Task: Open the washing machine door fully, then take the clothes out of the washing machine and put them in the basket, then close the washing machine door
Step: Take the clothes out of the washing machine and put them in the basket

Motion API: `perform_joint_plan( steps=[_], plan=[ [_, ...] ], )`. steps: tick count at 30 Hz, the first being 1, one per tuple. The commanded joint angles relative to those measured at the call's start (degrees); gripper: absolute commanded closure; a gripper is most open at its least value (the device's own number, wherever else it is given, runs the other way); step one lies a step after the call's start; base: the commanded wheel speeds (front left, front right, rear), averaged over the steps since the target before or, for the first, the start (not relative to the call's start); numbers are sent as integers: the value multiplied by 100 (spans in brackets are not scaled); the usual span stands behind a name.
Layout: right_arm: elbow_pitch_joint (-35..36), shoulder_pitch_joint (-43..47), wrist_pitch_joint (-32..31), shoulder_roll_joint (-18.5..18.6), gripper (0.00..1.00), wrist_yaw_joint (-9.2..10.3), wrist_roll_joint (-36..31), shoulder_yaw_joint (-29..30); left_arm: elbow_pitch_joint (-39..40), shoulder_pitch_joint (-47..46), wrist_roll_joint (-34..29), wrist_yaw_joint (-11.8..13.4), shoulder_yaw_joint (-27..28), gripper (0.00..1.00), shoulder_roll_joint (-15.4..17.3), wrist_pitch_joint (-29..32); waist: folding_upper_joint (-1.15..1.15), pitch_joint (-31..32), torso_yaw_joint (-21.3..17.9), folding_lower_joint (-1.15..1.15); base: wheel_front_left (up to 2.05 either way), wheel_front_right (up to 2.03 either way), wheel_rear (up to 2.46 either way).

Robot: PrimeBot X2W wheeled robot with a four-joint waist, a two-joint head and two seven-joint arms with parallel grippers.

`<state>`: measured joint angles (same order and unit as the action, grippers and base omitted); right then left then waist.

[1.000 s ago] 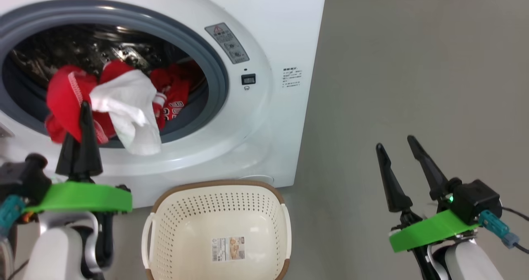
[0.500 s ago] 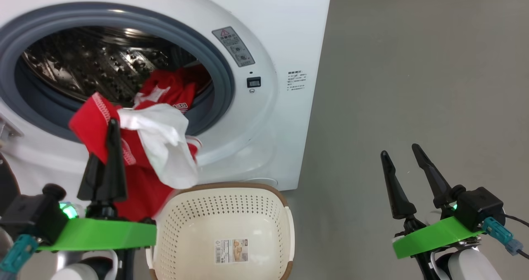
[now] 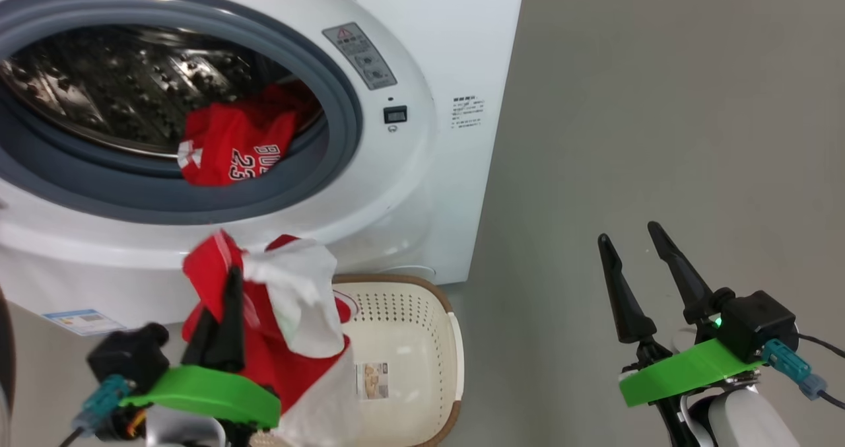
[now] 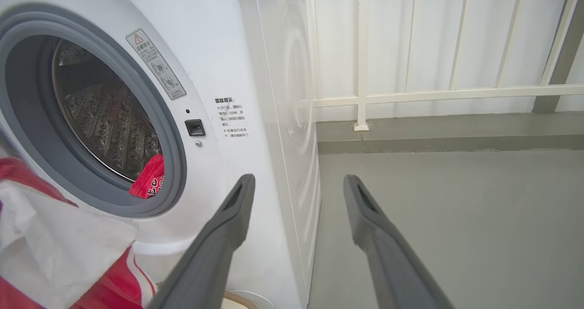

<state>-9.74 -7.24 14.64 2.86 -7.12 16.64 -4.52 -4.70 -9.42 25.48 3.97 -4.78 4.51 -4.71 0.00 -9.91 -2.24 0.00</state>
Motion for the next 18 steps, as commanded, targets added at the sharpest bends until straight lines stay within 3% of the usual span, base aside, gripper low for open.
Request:
perform_joint_plan(
  steps=[1, 18],
  plan=[
    [140, -176, 36, 1, 0, -36, -24, -145, -108, -148, 58, -57, 157, 100, 53, -76, 0, -127, -75, 0, 0, 0, 0],
    [173, -588, 36, 1, 0, -36, 69, -373, -4043, -1650, 337, -503, -32, 100, 8, -117, 0, -981, -425, 0, 0, 0, 0]
  ],
)
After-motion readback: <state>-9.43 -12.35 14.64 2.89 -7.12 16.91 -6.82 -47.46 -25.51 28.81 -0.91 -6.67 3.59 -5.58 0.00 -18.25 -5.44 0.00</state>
